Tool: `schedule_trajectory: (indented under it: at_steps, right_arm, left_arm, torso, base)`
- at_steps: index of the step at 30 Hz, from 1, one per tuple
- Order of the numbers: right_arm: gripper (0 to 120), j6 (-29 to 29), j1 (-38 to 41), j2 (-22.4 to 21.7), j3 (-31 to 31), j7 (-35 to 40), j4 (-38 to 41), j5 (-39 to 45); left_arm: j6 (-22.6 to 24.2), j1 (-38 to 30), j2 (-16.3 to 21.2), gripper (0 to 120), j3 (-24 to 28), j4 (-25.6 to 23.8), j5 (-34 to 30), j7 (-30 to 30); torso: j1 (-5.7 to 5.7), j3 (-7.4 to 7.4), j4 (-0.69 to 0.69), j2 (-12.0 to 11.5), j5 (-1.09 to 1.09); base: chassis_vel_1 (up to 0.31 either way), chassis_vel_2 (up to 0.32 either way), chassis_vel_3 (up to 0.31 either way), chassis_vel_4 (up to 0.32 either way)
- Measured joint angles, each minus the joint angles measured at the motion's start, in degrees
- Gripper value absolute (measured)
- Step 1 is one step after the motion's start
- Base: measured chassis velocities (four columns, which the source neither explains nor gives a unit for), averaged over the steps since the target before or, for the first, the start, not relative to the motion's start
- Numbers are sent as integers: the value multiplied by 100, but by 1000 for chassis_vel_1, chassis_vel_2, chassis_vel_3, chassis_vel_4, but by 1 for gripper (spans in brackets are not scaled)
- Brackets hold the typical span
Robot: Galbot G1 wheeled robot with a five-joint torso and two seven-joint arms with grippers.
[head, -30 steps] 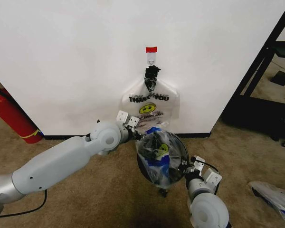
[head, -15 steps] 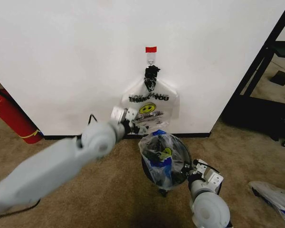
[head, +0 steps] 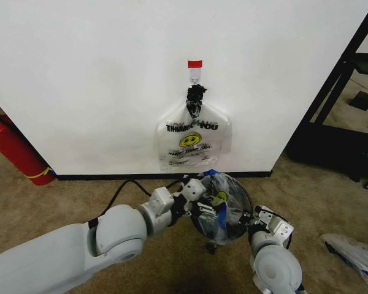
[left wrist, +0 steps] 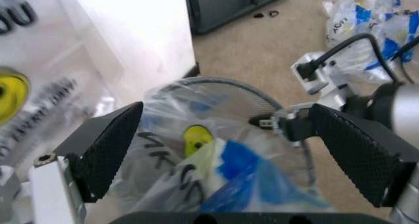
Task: Pick up the garbage bag from the wall and place it over the trash bin.
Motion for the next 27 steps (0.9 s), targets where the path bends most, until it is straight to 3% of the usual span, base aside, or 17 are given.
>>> schedule_trajectory:
  at_steps: [7,15,27]
  right_arm:
    - [0,5,5,66,-12,-5,-40,-190]
    - [0,25,1,73,-12,-22,-38,-285]
    - [0,37,-24,95,-100,-38,-49,-439]
  left_arm:
    - [819,-597,-587,95,576,156,-1226,-1157]
    - [1008,-735,-813,92,788,536,-1939,-1809]
    - [1115,-712,-1094,86,1163,921,-2291,-2178]
  torso:
    - [0,1,-2,0,1]
    - [0,1,-2,0,1]
    - [0,1,-1,0,0]
  base:
    - [0,0,0,0]
    - [0,0,0,0]
    - [0,0,0,0]
